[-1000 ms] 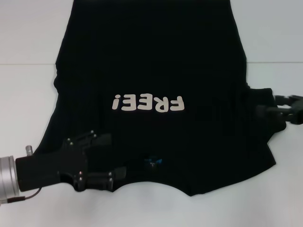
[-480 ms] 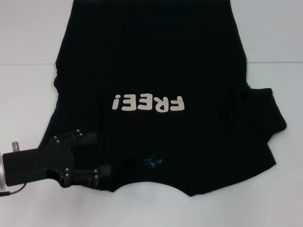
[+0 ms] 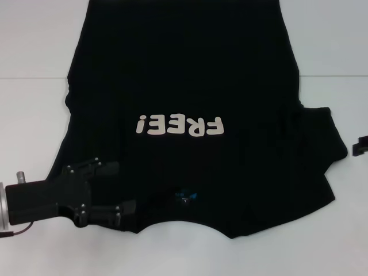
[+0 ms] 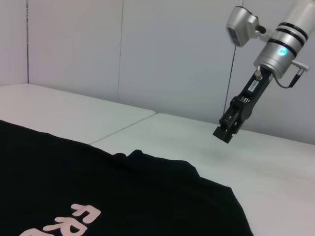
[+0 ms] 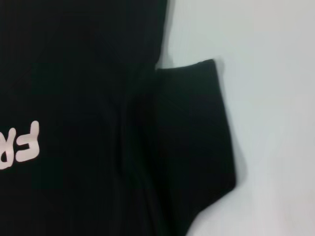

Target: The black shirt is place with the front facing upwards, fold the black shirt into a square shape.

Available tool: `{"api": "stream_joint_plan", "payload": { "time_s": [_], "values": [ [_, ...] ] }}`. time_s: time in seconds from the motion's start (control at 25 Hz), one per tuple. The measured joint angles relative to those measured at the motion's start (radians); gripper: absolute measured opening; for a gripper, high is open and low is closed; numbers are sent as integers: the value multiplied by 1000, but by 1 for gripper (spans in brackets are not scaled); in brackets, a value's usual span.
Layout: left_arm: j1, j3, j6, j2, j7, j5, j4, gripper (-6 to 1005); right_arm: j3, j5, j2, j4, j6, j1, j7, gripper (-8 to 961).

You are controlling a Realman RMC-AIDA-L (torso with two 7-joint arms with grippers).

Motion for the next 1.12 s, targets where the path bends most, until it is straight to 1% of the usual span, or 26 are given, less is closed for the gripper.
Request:
{"api": "stream_joint_plan", "payload": {
  "time_s": [0.12,0.28,0.6,0.76,1.12],
  "values": [
    [-1,0,-12,-1,0,5,2,949,0,3,-13,81,53,21,9,910],
    [0,2,-19,-1,5,8,1,949,0,4,-22,151,116,40,17,909],
    [-8,-1,-20,-2,4,10,0,949,0,6,-22,245,220,67,9,907],
    [-10,-2,-20,-3,3,11,-2,949,-29,6,-23,282,273,72,7,906],
    [-12,-5,-22,-5,0,11,-3,949,-46,5,-22,329,331,75,6,907]
  ]
}}
